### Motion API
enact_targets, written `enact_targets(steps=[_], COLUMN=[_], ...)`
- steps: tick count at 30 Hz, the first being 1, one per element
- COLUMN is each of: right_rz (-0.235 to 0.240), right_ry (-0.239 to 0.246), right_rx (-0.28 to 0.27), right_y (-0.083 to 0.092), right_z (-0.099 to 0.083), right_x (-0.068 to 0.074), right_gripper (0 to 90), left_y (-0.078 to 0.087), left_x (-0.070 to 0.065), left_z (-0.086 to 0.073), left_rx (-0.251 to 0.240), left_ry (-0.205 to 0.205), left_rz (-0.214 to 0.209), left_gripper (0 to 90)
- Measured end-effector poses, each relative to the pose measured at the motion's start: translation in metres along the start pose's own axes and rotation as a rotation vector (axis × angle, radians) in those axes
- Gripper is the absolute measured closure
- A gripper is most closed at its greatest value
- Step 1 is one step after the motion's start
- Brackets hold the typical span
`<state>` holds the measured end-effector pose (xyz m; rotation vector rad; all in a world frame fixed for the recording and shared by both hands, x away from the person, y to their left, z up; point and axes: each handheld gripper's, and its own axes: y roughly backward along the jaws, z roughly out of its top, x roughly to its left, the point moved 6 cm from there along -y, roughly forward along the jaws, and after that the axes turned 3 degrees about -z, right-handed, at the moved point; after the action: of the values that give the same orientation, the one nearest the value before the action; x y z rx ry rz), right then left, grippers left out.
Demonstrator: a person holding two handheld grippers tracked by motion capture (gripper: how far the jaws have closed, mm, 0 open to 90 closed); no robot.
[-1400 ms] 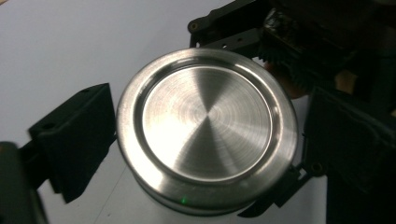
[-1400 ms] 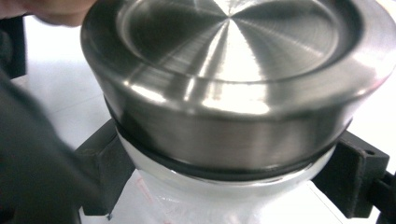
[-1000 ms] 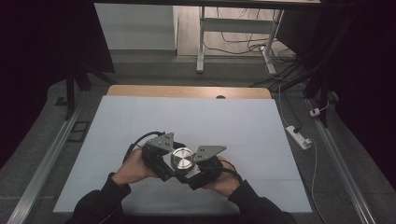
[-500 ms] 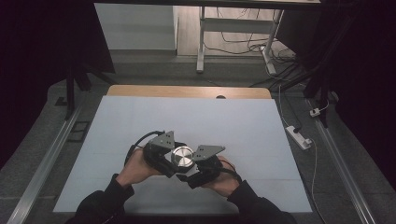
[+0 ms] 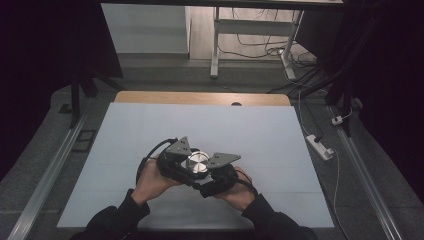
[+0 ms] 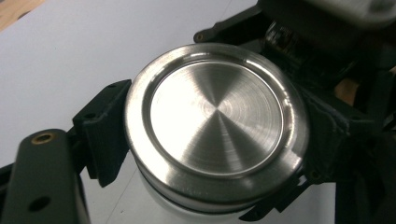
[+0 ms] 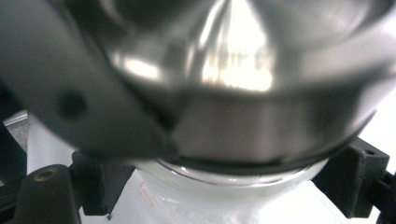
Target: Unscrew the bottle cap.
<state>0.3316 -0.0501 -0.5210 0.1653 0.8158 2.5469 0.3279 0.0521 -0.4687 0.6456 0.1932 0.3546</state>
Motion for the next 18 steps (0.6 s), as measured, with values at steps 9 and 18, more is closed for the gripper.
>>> enact_targets(steps=[9, 18], right_rz=[0.004, 0.006], right_ry=[-0.012, -0.008], right_rx=[-0.006, -0.022], right_y=[0.000, 0.003], right_z=[0.001, 0.001], right_x=[0.000, -0.003], right_gripper=[14.9, 14.8], left_y=[0.004, 0.014], left_x=[0.001, 0.002], left_z=[0.001, 0.002], left_rx=[0.001, -0.018], left_ry=[0.008, 0.017], left_rz=[0.031, 0.024], left_gripper=[18.8, 18.7])
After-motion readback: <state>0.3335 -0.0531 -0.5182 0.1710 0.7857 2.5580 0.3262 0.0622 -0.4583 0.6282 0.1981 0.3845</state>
